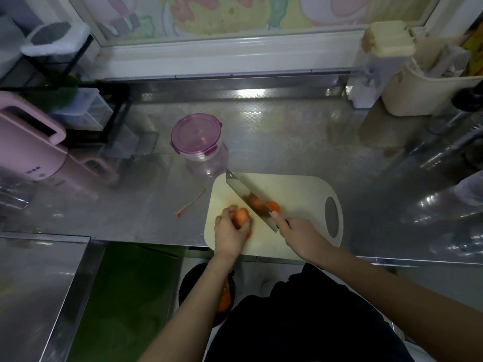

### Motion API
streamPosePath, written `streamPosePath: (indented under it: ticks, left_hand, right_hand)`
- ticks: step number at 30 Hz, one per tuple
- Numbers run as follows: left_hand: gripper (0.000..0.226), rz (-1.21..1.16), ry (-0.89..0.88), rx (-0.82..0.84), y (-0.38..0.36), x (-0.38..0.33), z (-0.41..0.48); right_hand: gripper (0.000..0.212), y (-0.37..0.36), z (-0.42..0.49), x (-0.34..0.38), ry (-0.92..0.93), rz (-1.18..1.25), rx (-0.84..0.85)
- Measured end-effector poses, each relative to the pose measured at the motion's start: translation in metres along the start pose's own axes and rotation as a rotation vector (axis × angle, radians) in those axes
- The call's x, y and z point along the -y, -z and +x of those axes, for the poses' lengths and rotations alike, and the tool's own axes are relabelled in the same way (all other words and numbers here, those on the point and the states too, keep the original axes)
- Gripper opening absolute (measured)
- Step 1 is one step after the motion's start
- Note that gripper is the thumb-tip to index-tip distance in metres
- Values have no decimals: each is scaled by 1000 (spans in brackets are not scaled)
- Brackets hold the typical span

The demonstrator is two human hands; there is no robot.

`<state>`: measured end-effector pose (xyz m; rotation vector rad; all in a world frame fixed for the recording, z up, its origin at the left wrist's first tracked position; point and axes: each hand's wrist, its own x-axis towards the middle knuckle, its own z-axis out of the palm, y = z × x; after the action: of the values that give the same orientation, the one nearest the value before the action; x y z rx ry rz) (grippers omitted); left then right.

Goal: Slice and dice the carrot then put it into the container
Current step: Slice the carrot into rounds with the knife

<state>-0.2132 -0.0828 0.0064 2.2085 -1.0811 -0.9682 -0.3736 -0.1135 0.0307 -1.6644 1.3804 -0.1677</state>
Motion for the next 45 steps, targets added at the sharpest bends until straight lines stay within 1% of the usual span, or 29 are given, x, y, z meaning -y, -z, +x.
streamPosePath:
  ticks: [2,5,7,12,20,24,26,29,32,37,42,45]
  left_hand:
    - [44,20,-21,-12,-1,0,0]
    - [30,35,-60,-27,1,1,-1]
    - [26,43,-82,-17,3,1,-2]
    - [28,121,-114,12,6,-4,-4]
    - [28,185,-116,-13,2,-8,-7]
    - [25,230,-164,-2,0,-8,-9]
    - [26,240,-184,-4,-1,-8,-11]
    - [27,230,-187,-9,-1,-9,-11]
    - [27,201,-181,-8,0,-9,-9]
    - [28,175,-138,-14,3,-12,-8]
    - [26,166,-129,-29,4,-14,-11]
    - [27,164,-124,-32,4,-15,-14]
  right_hand:
    - [59,-1,1,0,-1,-13,-2]
    - [58,1,1,1,6,-29,-4]
    - [59,3,1,2,11,-36,9]
    - [58,6,3,6,11,-76,44]
    - [57,9,3,17,-2,-137,89]
    - [47,4,8,21,-4,-115,100]
    - [48,-2,14,15,-12,-105,109]
    - [58,-12,16,3,-32,-90,84]
    - [56,-14,14,-2,-39,-56,74]
    - [54,-10,20,4,-21,-67,86]
    - [57,-3,21,6,12,-60,19]
    - [57,6,16,6,12,-83,8]
